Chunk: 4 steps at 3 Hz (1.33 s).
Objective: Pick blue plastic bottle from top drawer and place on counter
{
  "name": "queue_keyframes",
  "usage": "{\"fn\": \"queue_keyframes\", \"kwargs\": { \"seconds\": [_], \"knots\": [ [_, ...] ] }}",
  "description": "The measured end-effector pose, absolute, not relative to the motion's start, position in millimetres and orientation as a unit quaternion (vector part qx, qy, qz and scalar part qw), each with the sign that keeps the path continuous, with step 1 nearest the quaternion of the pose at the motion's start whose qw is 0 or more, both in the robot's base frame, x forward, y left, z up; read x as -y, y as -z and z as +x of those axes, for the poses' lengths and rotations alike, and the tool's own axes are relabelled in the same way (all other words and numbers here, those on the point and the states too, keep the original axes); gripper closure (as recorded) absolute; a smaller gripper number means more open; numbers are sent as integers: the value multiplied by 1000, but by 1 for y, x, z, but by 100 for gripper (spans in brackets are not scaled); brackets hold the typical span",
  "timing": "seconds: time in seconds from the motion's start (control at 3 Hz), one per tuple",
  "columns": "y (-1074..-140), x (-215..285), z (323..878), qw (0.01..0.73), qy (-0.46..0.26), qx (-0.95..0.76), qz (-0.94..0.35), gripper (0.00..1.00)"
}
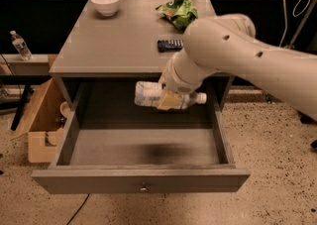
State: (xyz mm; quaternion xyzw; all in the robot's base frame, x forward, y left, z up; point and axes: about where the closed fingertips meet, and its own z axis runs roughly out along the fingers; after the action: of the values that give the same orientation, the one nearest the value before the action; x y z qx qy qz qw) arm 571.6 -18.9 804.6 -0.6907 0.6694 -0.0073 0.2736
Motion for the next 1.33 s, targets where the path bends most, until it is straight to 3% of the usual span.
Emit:
{"fn": "queue_keyframes", "kwargs": {
  "seconds": [0.33, 1.0, 1.33],
  "knots": [
    [-863, -1, 591, 286, 47, -631, -720, 100],
    [-870, -10, 604, 294, 49, -624, -722, 100],
    [-875, -24, 639, 293, 47, -629, -719, 100]
  ]
}}
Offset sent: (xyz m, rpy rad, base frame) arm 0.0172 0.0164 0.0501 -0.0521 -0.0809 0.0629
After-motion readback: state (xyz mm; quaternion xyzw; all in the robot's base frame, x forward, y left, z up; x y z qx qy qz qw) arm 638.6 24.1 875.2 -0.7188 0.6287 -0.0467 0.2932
